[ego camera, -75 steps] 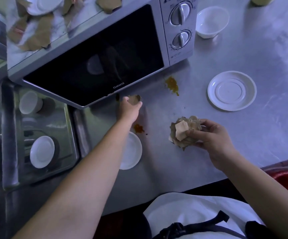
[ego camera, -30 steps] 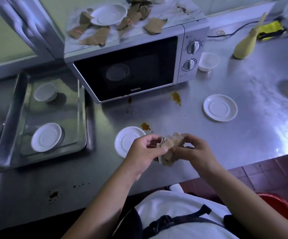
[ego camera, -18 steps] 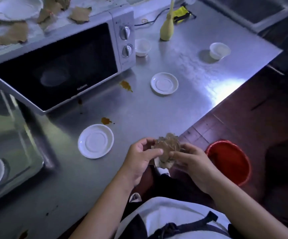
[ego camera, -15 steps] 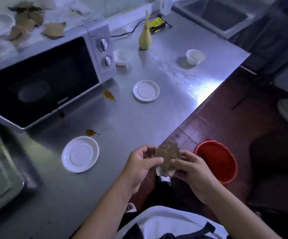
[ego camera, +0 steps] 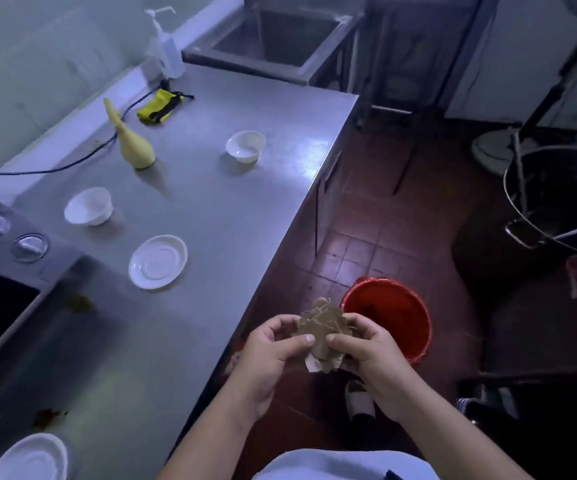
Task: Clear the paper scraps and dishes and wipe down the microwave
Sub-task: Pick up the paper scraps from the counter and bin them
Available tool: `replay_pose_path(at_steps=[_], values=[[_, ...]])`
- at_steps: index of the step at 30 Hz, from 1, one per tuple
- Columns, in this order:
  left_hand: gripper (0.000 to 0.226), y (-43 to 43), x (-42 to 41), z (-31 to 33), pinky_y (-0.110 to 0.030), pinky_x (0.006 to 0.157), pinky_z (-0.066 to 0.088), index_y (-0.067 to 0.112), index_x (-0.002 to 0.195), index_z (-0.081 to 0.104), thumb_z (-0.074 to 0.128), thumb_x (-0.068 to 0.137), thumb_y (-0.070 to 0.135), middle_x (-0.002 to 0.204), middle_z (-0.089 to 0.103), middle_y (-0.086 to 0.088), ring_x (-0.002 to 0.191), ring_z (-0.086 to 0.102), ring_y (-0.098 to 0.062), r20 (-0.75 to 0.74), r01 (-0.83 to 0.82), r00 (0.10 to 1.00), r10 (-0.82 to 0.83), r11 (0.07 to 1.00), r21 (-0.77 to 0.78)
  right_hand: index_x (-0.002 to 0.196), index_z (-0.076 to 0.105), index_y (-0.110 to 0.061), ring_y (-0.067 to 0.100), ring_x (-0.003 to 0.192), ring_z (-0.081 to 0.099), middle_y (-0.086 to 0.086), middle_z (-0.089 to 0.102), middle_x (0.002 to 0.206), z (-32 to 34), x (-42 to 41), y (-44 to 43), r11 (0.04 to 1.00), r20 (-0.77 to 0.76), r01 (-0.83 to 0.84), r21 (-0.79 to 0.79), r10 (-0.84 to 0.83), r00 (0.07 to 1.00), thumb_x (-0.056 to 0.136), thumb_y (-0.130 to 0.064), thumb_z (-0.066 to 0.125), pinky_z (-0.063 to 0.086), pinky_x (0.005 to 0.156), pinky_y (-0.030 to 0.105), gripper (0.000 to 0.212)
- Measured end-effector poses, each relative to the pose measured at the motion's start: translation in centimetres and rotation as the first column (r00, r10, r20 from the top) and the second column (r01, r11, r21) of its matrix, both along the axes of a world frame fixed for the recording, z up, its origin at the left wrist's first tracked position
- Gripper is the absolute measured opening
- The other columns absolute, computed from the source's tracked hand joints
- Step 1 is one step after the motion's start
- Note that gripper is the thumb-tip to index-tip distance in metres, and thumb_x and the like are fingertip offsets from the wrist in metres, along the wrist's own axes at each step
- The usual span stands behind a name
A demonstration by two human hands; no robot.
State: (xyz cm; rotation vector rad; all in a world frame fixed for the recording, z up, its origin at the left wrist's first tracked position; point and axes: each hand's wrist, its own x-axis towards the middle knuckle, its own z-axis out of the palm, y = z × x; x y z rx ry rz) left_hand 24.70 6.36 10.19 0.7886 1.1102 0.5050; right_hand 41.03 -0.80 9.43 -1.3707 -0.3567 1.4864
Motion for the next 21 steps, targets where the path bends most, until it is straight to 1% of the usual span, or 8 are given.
replay_pose_path(at_steps=[3, 5, 7, 9, 13, 15, 18, 21], values=[[0.027, 1.4, 5.4, -2.3, -0.038, 0.082, 0.058, -0.001, 0.107, 0.067, 0.073, 0.081, -0.005, 0.106, 0.072, -0.023, 0.096, 0.071, -0.032, -0.064, 0.033, 0.997, -0.036, 0.998, -0.056, 0.107, 0.065, 0.003, 0.033, 0.084, 0.065, 0.021, 0.072, 0.097, -2.6, 4.9, 0.7, 0.994, 0.009, 0.028, -0.103, -0.027, 1.0, 0.084, 0.003, 0.07, 0.047, 0.079, 0.046, 0.024], [0.026, 1.7, 8.6, -3.8, -0.035, 0.078, 0.059, -0.002, 0.106, 0.066, 0.071, 0.081, -0.007, 0.102, 0.073, -0.022, 0.091, 0.072, -0.03, -0.106, 0.041, 0.993, -0.054, 0.992, -0.118, 0.106, 0.066, 0.002, 0.03, 0.081, 0.068, 0.018, 0.073, 0.095, -4.5, 7.6, 0.9, 0.981, 0.002, 0.044, -0.191, -0.044, 0.999, 0.084, 0.004, 0.068, 0.052, 0.074, 0.04, 0.022], [0.026, 1.8, 11.2, -5.4, -0.031, 0.075, 0.058, -0.001, 0.106, 0.066, 0.071, 0.082, -0.007, 0.099, 0.074, -0.019, 0.089, 0.072, -0.027, -0.139, 0.055, 0.987, -0.081, 0.981, -0.185, 0.104, 0.069, -0.003, 0.027, 0.082, 0.073, 0.015, 0.076, 0.096, -6.4, 9.8, 0.8, 0.961, -0.033, 0.052, -0.272, -0.064, 0.997, 0.085, 0.002, 0.068, 0.056, 0.066, 0.032, 0.02], [0.024, 1.8, 13.3, -7.3, -0.029, 0.076, 0.057, 0.002, 0.106, 0.066, 0.071, 0.083, -0.006, 0.099, 0.075, -0.017, 0.089, 0.072, -0.026, -0.163, 0.088, 0.978, -0.132, 0.963, -0.255, 0.101, 0.07, -0.006, 0.026, 0.08, 0.073, 0.016, 0.076, 0.092, -8.5, 11.5, 0.6, 0.933, -0.058, 0.066, -0.353, -0.092, 0.994, 0.085, 0.002, 0.067, 0.057, 0.062, 0.029, 0.018], [0.022, 2.0, 16.1, -13.0, -0.029, 0.073, 0.057, 0.005, 0.104, 0.067, 0.07, 0.083, -0.003, 0.096, 0.076, -0.016, 0.083, 0.072, -0.022, -0.235, 0.165, 0.936, -0.261, 0.917, -0.364, 0.091, 0.069, -0.009, 0.012, 0.061, 0.069, 0.006, 0.074, 0.073, -14.4, 13.2, 0.0, 0.851, -0.079, 0.093, -0.517, -0.155, 0.985, 0.083, 0.004, 0.064, 0.052, 0.052, 0.022, 0.017], [0.019, 2.8, 17.4, -17.1, -0.025, 0.064, 0.056, 0.006, 0.102, 0.069, 0.069, 0.084, -0.002, 0.093, 0.076, -0.015, 0.077, 0.072, -0.019, -0.253, 0.203, 0.913, -0.32, 0.894, -0.399, 0.089, 0.069, -0.012, 0.009, 0.056, 0.067, 0.002, 0.073, 0.069, -18.5, 13.9, 0.3, 0.81, -0.096, 0.102, -0.577, -0.192, 0.977, 0.083, 0.002, 0.064, 0.051, 0.05, 0.022, 0.016], [0.018, 4.6, 19.4, -23.6, -0.023, 0.061, 0.055, 0.01, 0.097, 0.071, 0.067, 0.085, -0.002, 0.086, 0.075, -0.013, 0.072, 0.07, -0.018, -0.3, 0.229, 0.875, -0.38, 0.871, -0.434, 0.092, 0.068, -0.015, 0.012, 0.059, 0.067, 0.001, 0.072, 0.068, -25.0, 15.0, 1.6, 0.727, -0.11, 0.135, -0.673, -0.279, 0.954, 0.085, -0.002, 0.064, 0.049, 0.05, 0.024, 0.015], [0.019, 7.1, 21.0, -29.9, -0.021, 0.059, 0.054, 0.015, 0.1, 0.067, 0.063, 0.089, 0.001, 0.079, 0.071, -0.006, 0.068, 0.066, -0.014, -0.361, 0.222, 0.845, -0.395, 0.872, -0.436, 0.086, 0.065, -0.012, 0.014, 0.054, 0.064, 0.002, 0.068, 0.063, -31.9, 16.9, 3.4, 0.622, -0.122, 0.198, -0.757, -0.432, 0.894, 0.09, -0.003, 0.061, 0.05, 0.048, 0.024, 0.01]])
